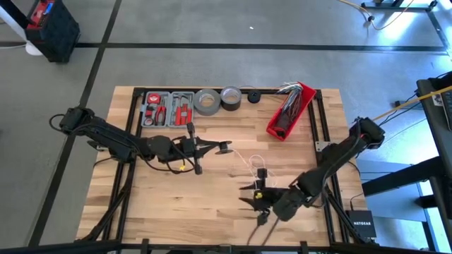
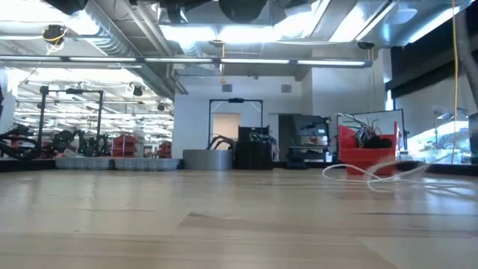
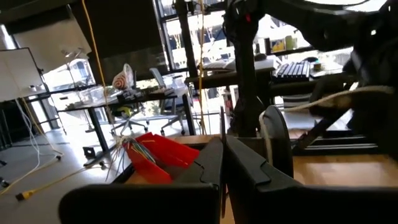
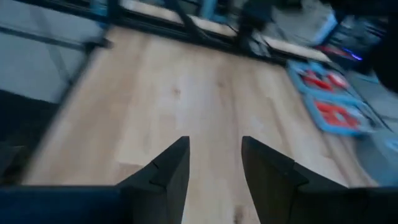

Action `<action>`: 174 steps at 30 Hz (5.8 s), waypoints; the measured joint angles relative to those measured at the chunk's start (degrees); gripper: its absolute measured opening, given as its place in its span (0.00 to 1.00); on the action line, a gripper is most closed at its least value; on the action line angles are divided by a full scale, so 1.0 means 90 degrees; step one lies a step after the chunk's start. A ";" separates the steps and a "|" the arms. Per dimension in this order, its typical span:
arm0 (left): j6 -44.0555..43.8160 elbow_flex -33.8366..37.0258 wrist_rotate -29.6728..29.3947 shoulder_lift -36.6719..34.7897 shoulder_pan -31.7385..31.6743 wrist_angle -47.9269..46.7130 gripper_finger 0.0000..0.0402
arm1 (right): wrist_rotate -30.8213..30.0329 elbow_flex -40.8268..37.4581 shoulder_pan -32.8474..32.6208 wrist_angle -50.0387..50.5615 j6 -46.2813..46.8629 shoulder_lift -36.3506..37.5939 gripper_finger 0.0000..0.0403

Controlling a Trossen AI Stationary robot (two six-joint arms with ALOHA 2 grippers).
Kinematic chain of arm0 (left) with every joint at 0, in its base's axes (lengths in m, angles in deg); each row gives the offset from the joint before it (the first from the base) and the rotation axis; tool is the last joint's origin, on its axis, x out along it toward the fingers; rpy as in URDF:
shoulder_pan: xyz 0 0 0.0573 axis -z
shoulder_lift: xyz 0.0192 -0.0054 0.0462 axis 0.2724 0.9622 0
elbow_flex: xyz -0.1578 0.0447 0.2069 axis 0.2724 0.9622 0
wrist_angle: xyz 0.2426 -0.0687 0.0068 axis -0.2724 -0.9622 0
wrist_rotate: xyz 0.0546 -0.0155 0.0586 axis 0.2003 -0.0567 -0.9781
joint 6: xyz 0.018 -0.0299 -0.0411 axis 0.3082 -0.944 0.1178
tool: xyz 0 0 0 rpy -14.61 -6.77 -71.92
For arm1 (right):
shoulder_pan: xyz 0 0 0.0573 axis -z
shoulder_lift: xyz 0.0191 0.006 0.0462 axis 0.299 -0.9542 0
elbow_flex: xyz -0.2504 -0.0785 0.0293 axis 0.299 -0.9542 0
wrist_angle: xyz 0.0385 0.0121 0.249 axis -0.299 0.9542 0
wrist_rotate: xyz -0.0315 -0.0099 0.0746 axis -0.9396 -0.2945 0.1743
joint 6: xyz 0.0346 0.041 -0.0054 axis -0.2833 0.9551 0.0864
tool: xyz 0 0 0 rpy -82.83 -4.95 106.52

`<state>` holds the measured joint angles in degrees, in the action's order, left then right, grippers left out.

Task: Coil cords
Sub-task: Coil the white wire onto the black spool

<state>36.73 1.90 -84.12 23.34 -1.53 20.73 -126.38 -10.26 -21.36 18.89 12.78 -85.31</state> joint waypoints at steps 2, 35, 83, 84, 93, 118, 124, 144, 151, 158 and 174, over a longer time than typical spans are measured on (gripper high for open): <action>-0.0002 0.0000 -0.0005 0.0002 0.0011 0.0043 0.00 | -0.0105 -0.0093 0.0217 0.0038 0.0170 -0.0207 0.37; 0.0497 -0.0002 -0.0080 -0.0916 0.0385 -0.1617 0.00 | 0.1615 0.1604 0.0906 0.4854 0.2700 -0.0020 0.43; 0.0743 0.0000 0.1325 -0.0908 0.0513 -0.2074 0.00 | 0.1980 0.1639 0.2073 0.0829 -0.2012 -0.0170 0.04; 0.0720 0.0000 0.1314 -0.0908 0.0516 -0.2072 0.00 | 0.1993 0.1639 0.2073 0.0827 -0.2014 -0.0170 0.03; 0.0383 0.0000 0.0628 -0.0915 0.0516 -0.2115 0.11 | 0.1421 0.1639 0.2059 0.0854 -0.2179 -0.0165 0.02; -0.0635 -0.0432 0.1112 0.0539 -0.0199 -0.1697 0.32 | -0.1102 -0.0261 0.2685 -0.3007 -0.3132 0.0456 0.01; -0.1124 -0.1070 0.1566 0.1483 -0.0350 -0.1688 0.32 | -0.0918 -0.0376 0.2678 -0.3588 -0.3338 0.0461 0.01; -0.1677 -0.1304 0.3274 0.1744 -0.0431 -0.1682 0.32 | -0.1117 -0.0384 0.2637 -0.3459 -0.3605 0.0403 0.01; -0.1707 -0.1304 0.2375 0.1744 -0.0438 -0.1613 0.32 | -0.1112 -0.0384 0.2637 -0.3482 -0.3600 0.0403 0.02; -0.1857 -0.1302 0.2283 0.1770 -0.0431 -0.1427 0.32 | -0.1109 -0.0384 0.2637 -0.3490 -0.3591 0.0403 0.01; -0.0712 -0.1302 0.0462 0.1728 -0.0429 -0.2308 0.01 | -0.0502 -0.0384 0.2468 -0.3545 -0.3298 0.0454 0.01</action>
<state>30.33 -9.81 -79.97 38.89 -5.40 -0.04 -130.90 -13.71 0.85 -13.02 -16.91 -81.23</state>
